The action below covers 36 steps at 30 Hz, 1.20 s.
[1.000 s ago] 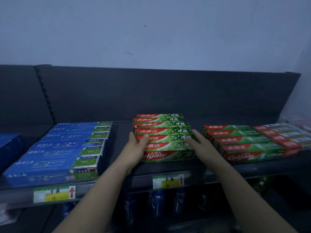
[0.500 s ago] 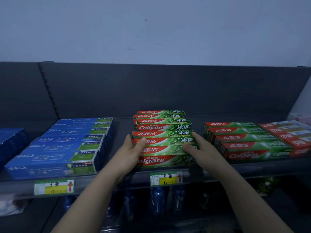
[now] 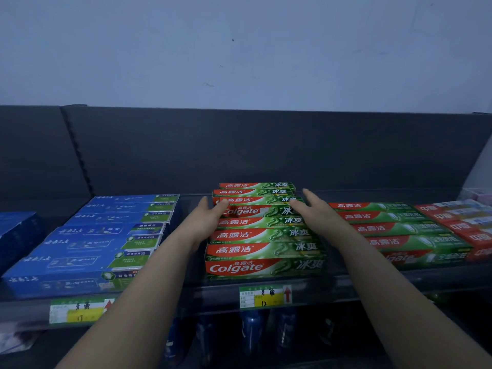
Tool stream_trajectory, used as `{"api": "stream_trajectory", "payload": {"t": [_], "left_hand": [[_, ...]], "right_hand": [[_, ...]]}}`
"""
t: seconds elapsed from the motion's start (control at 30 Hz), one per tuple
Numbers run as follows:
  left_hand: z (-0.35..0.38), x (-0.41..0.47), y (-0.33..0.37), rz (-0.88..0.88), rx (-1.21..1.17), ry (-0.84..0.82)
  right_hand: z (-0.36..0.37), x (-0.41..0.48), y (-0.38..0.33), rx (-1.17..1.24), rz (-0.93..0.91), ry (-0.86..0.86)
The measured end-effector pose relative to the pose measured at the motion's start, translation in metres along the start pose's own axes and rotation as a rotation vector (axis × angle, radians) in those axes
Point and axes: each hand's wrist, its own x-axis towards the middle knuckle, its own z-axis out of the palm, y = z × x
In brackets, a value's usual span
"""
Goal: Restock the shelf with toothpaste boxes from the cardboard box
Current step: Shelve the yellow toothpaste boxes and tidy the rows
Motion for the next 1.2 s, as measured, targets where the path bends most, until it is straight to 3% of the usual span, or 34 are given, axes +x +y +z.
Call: {"api": "stream_trajectory", "payload": {"t": [0.2,0.8,1.2], "left_hand": [[0.000,0.020,0.006,-0.030,0.060,-0.052],[-0.008,0.025,-0.022,0.011,0.083,-0.025],[0.000,0.078,0.004,-0.033,0.055,0.052]], "right_hand": [[0.000,0.022,0.001,0.005,0.073,-0.026],[-0.004,-0.002,-0.003,-0.153,0.020,-0.063],[-0.008,0.062,-0.007,-0.083,0.035,-0.058]]}}
